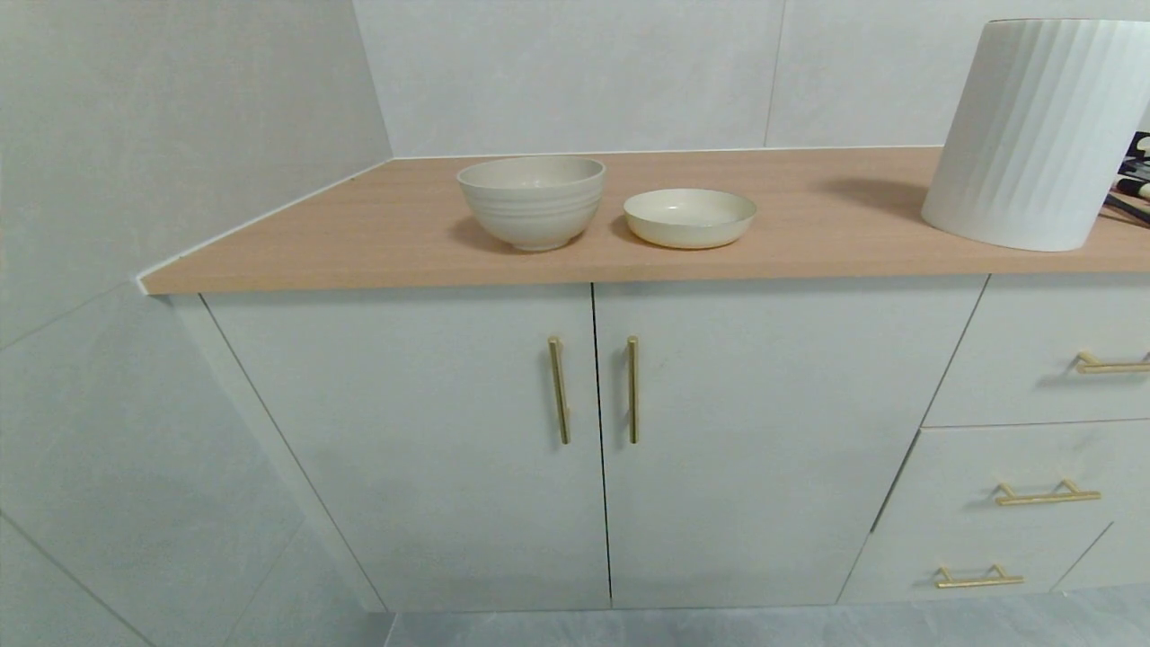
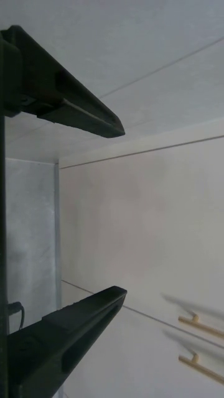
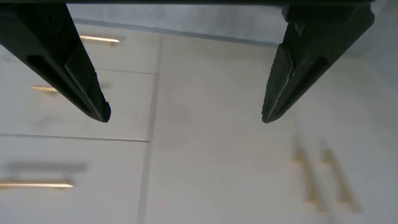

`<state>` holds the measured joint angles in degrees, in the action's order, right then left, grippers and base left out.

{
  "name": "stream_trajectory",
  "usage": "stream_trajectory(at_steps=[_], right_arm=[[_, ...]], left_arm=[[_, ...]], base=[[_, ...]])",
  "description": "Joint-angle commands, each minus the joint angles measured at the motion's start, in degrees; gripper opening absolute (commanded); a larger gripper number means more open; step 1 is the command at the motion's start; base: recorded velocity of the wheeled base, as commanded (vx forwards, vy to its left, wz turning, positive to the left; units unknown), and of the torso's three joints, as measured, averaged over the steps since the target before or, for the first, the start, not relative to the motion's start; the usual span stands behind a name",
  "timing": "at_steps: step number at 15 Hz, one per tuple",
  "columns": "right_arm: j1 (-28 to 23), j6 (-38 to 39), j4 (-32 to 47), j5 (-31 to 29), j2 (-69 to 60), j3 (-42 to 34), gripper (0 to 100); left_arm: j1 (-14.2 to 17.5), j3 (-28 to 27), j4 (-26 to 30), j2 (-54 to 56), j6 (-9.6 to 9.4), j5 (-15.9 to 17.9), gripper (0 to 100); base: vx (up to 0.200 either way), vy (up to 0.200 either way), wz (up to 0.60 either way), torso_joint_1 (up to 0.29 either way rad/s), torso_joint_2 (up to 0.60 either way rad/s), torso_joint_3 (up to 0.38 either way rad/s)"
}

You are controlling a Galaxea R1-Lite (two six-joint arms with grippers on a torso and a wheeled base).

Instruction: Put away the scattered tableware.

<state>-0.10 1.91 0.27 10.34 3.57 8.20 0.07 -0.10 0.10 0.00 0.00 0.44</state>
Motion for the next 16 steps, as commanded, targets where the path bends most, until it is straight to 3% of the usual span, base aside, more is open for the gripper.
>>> stream_trajectory(at_steps=[1,7,9,13,16], right_arm=[[0.0,0.1,-0.1,2.4,7.6,1.1,100],[2.1,-0.3,-1.0,7.2,25.3,6.7,100],[7.5,-0.2,-8.4,9.1,35.6,8.1,100],[13.5,-0.2,-19.8,9.3,53.4,10.2,100],[16.7,-0.2,-23.6,9.2,62.6,14.6,100]], left_arm=[[0.0,0.0,0.0,0.0,0.00,0.0,100],[0.0,0.0,0.0,0.0,0.00,0.0,100],[0.0,0.0,0.0,0.0,0.00,0.0,100],[0.0,0.0,0.0,0.0,0.00,0.0,100],[0.0,0.0,0.0,0.0,0.00,0.0,100]], base=[[0.000,0.000,0.00,0.000,0.00,0.000],[0.000,0.000,0.00,0.000,0.00,0.000],[0.000,0.000,0.00,0.000,0.00,0.000],[0.000,0.000,0.00,0.000,0.00,0.000],[0.000,0.000,0.00,0.000,0.00,0.000]])
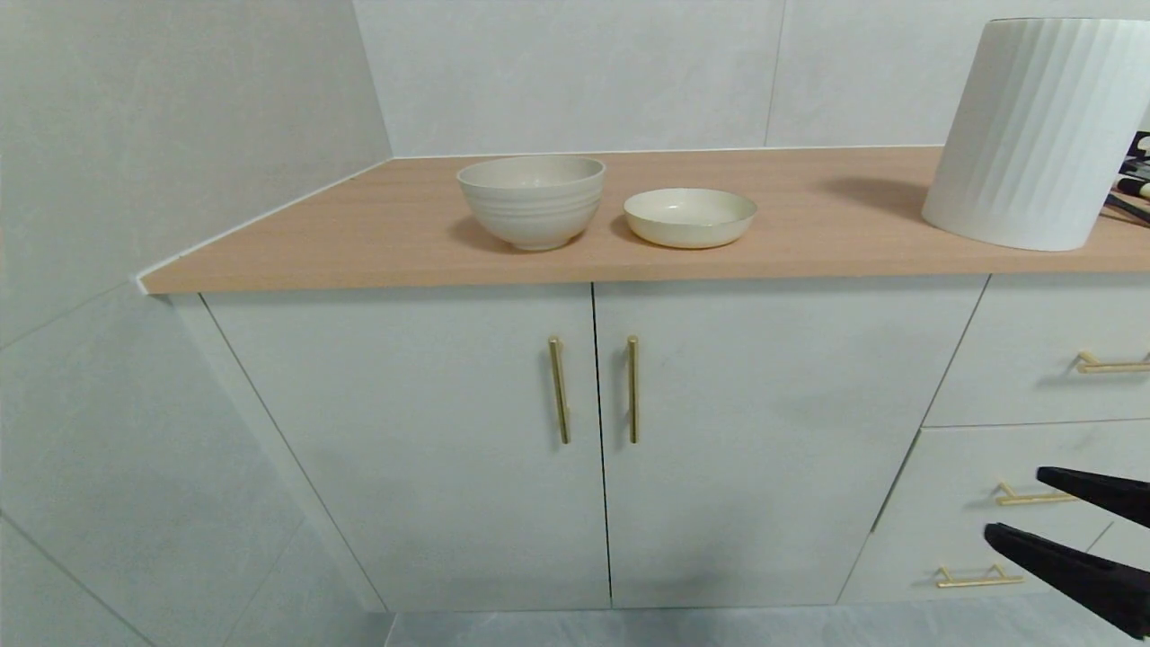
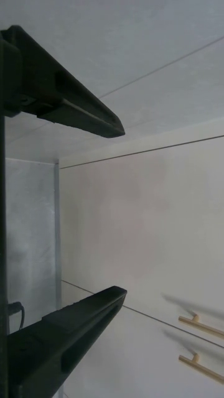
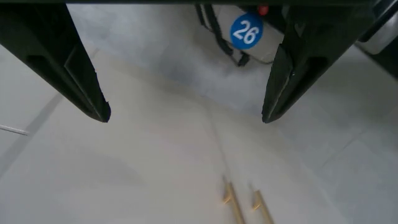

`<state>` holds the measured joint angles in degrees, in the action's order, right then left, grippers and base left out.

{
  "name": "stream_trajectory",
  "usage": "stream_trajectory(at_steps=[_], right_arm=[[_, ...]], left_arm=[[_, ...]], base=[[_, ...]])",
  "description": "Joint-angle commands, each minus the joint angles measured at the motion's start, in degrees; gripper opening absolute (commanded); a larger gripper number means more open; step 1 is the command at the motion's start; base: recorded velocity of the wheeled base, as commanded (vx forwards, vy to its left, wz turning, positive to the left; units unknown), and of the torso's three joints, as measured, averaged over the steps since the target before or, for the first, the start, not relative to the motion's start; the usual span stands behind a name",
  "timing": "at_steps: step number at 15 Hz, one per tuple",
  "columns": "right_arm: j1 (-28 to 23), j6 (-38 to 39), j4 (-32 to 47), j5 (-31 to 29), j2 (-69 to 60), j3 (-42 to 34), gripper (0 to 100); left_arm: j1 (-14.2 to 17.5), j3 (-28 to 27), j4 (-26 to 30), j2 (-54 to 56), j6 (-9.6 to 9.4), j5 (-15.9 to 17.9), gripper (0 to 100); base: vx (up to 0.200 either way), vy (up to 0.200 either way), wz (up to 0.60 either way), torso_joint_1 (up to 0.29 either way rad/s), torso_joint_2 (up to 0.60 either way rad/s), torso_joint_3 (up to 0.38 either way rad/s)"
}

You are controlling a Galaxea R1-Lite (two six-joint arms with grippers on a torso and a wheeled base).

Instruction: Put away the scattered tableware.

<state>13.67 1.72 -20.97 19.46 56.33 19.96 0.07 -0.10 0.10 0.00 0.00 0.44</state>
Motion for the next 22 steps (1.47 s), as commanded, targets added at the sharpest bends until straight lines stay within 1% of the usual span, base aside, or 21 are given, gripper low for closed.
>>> stream_trajectory(at_steps=[1,4,7,9,11,13,16,20,21,22], right_arm=[[6.3,0.5,-2.6,0.1,14.9,7.8,100],[9.7,3.0,-2.8,0.1,21.1,15.8,100],[10.1,2.9,-5.8,0.0,28.7,23.3,100],[10.9,2.8,-6.0,-0.1,31.3,27.2,100],[13.9,2.9,-5.6,-0.1,31.8,26.3,100],[15.3,4.3,-5.5,0.1,32.7,26.3,100],[19.1,10.9,-6.9,0.1,35.3,26.9,100],[21.6,11.3,-15.4,-0.1,41.8,26.6,100],[21.7,11.4,-16.3,-0.1,42.4,26.7,100],[21.8,11.7,-19.5,-0.1,44.9,26.8,100]], left_arm=[[0.0,0.0,0.0,0.0,0.00,0.0,100],[0.0,0.0,0.0,0.0,0.00,0.0,100],[0.0,0.0,0.0,0.0,0.00,0.0,100],[0.0,0.0,0.0,0.0,0.00,0.0,100],[0.0,0.0,0.0,0.0,0.00,0.0,100],[0.0,0.0,0.0,0.0,0.00,0.0,100],[0.0,0.0,0.0,0.0,0.00,0.0,100],[0.0,0.0,0.0,0.0,0.00,0.0,100],[0.0,0.0,0.0,0.0,0.00,0.0,100],[0.0,0.0,0.0,0.0,0.00,0.0,100]], base=[[0.000,0.000,0.00,0.000,0.00,0.000],[0.000,0.000,0.00,0.000,0.00,0.000],[0.000,0.000,0.00,0.000,0.00,0.000],[0.000,0.000,0.00,0.000,0.00,0.000],[0.000,0.000,0.00,0.000,0.00,0.000],[0.000,0.000,0.00,0.000,0.00,0.000],[0.000,0.000,0.00,0.000,0.00,0.000],[0.000,0.000,0.00,0.000,0.00,0.000],[0.000,0.000,0.00,0.000,0.00,0.000],[0.000,0.000,0.00,0.000,0.00,0.000]])
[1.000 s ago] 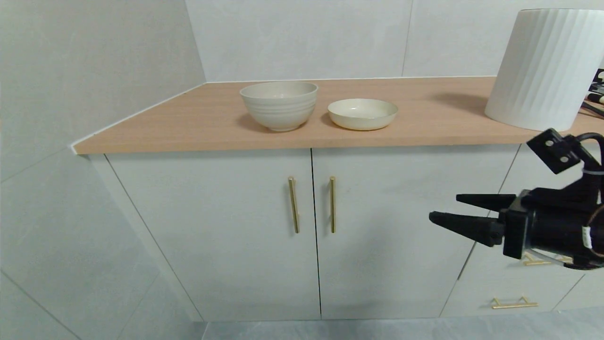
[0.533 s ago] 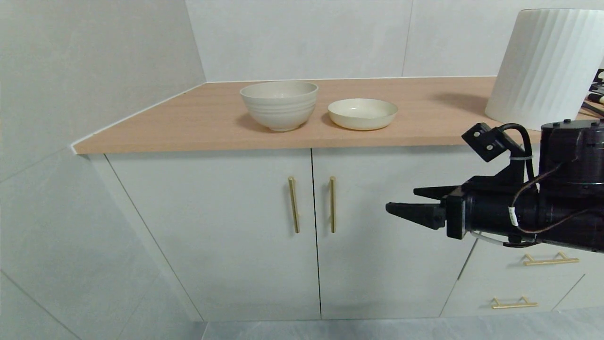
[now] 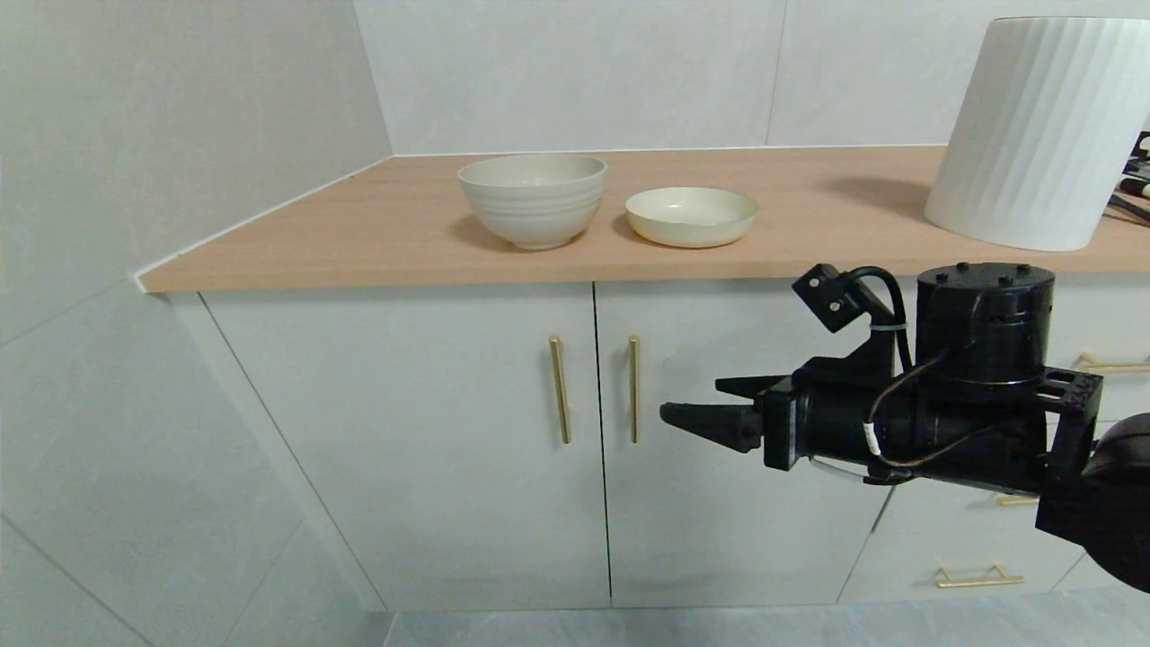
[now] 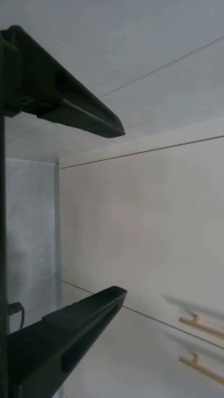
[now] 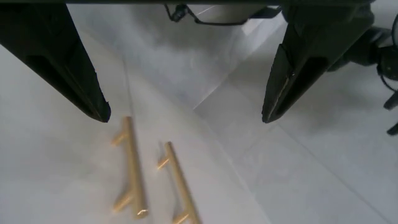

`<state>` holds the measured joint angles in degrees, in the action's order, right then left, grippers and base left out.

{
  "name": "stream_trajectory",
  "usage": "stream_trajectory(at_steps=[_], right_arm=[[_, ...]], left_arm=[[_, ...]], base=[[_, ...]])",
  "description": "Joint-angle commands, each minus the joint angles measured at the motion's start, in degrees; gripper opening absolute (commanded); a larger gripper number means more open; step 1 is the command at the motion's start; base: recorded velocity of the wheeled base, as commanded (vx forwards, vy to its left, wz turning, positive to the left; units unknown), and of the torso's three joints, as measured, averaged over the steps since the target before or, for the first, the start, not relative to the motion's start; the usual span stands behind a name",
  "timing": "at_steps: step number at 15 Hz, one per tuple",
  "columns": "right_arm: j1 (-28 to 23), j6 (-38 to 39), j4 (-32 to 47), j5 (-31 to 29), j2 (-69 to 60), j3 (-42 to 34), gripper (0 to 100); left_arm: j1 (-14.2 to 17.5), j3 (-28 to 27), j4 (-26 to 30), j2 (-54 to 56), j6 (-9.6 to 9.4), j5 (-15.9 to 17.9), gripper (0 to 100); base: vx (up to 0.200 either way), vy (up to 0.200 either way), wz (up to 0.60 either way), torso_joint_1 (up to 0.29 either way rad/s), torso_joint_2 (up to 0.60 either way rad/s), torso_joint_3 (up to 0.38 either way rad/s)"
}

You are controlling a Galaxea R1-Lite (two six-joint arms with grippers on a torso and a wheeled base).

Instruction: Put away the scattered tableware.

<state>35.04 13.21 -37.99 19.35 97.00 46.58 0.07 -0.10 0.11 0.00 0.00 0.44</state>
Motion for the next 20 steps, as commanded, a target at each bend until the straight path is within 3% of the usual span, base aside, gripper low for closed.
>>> stream_trajectory(at_steps=[1,3,7,20], right_arm=[[1.0,2.4,-5.4,0.0,6.5,0.7,100],[1.7,7.5,-7.8,0.2,8.8,3.3,100],[1.7,7.7,-8.2,0.0,17.4,10.2,100],[3.0,8.1,-17.4,-3.1,24.7,13.1,100]], left_arm=[[0.0,0.0,0.0,0.0,0.00,0.0,100],[0.0,0.0,0.0,0.0,0.00,0.0,100],[0.0,0.0,-0.1,0.0,0.00,0.0,100],[0.0,0.0,0.0,0.0,0.00,0.0,100]], base=[[0.000,0.000,0.00,0.000,0.00,0.000],[0.000,0.000,0.00,0.000,0.00,0.000],[0.000,0.000,0.00,0.000,0.00,0.000],[0.000,0.000,0.00,0.000,0.00,0.000]])
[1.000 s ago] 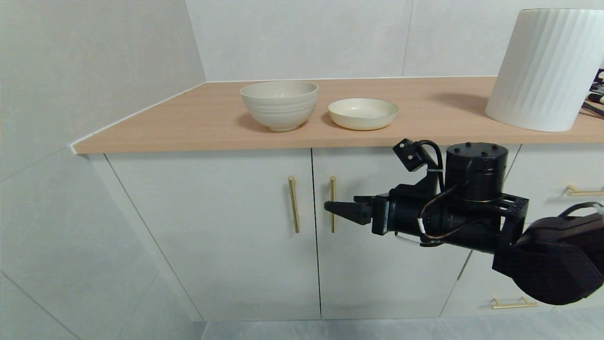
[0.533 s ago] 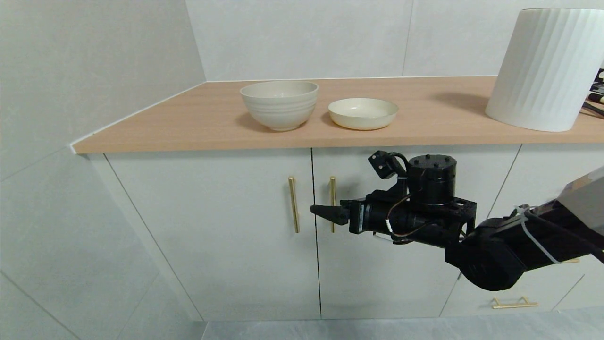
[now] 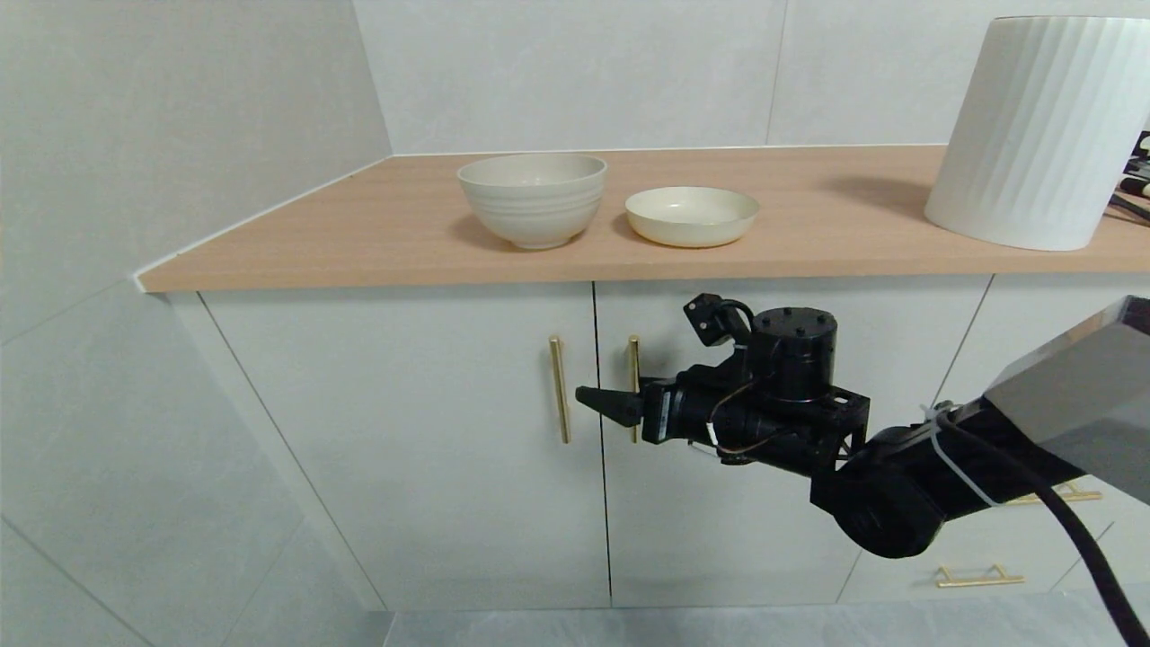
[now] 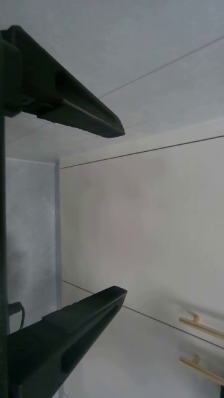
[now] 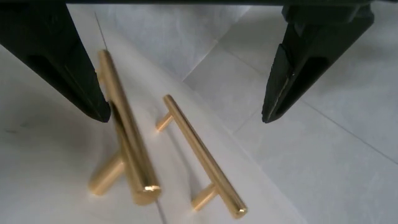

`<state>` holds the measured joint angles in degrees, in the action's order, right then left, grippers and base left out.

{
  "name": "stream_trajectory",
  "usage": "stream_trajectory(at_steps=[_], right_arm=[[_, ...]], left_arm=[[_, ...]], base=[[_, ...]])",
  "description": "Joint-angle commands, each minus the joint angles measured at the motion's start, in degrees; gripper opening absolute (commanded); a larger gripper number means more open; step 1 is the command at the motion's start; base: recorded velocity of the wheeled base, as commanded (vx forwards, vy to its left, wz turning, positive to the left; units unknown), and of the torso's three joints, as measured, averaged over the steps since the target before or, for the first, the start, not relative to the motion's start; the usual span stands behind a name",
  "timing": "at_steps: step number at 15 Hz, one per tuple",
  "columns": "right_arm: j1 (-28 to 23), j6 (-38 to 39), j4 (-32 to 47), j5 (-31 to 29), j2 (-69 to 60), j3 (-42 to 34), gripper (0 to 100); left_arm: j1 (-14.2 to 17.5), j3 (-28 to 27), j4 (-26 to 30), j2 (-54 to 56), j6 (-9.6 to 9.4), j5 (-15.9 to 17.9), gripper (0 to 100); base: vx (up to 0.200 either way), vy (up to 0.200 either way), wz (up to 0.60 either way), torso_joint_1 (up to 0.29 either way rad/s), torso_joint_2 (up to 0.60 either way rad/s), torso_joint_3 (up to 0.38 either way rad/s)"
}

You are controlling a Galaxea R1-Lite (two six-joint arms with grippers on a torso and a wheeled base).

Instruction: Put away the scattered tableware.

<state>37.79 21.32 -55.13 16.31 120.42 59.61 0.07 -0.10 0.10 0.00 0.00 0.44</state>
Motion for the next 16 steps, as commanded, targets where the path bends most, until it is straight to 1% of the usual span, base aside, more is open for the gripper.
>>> stream_trajectory(at_steps=[1,5,8,11,15,16], right_arm=[[0.3,0.0,-0.9,-0.1,1.6,0.2,100],[1.5,4.3,-1.3,0.0,0.5,-0.3,100],[1.5,5.2,-1.1,0.7,-2.0,-2.0,100],[1.5,5.8,-0.3,5.6,-7.0,-5.8,100],[1.4,6.9,0.4,10.6,-10.2,-9.0,100],[1.1,6.9,0.5,12.8,-11.3,-10.2,100]], left_arm=[[0.0,0.0,0.0,0.0,0.00,0.0,100],[0.0,0.0,0.0,0.0,0.00,0.0,100],[0.0,0.0,0.0,0.0,0.00,0.0,100],[0.0,0.0,0.0,0.0,0.00,0.0,100],[0.0,0.0,0.0,0.0,0.00,0.0,100],[0.0,0.0,0.0,0.0,0.00,0.0,100]], base=[[0.000,0.000,0.00,0.000,0.00,0.000],[0.000,0.000,0.00,0.000,0.00,0.000],[0.000,0.000,0.00,0.000,0.00,0.000],[0.000,0.000,0.00,0.000,0.00,0.000],[0.000,0.000,0.00,0.000,0.00,0.000],[0.000,0.000,0.00,0.000,0.00,0.000]])
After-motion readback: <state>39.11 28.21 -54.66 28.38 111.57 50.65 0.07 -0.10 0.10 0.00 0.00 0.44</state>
